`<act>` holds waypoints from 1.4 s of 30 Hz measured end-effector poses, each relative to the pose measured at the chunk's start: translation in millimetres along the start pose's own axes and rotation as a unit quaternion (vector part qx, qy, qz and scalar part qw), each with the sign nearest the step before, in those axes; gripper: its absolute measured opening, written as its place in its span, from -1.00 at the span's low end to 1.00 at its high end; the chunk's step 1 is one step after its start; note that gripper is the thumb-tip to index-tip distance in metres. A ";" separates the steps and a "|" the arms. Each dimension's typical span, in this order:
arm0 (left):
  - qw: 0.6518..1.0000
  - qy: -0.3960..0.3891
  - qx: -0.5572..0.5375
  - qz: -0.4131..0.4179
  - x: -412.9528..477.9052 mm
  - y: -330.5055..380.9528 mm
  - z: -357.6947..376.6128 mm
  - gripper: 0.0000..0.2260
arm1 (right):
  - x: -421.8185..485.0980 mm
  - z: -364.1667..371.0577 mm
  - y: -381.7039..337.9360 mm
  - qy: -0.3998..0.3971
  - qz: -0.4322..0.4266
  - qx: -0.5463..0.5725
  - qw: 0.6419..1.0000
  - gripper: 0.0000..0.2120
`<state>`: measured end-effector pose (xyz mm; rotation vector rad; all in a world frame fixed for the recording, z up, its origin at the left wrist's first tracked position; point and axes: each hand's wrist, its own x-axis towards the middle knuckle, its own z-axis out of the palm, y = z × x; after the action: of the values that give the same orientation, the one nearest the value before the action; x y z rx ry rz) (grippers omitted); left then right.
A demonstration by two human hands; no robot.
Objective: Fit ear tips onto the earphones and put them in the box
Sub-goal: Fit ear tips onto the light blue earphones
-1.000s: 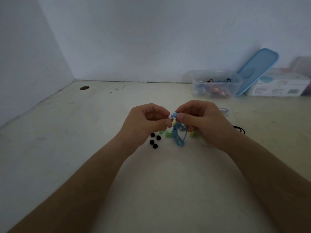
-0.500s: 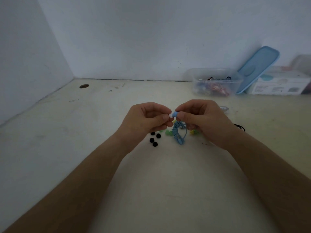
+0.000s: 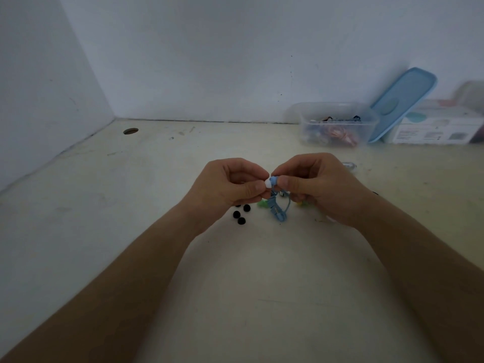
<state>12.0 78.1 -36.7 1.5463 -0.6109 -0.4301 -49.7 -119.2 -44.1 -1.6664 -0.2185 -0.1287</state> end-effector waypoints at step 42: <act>0.993 -0.004 0.068 0.097 -1.6 2.4 5.5 -0.83 | -4.5 -11.0 -22.2 0.002 0.160 0.241 0.957 -0.71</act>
<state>7.1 74.8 -34.8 1.5968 -0.8018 -0.2514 -58.4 -128.3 -22.4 -1.1947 0.0287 0.1566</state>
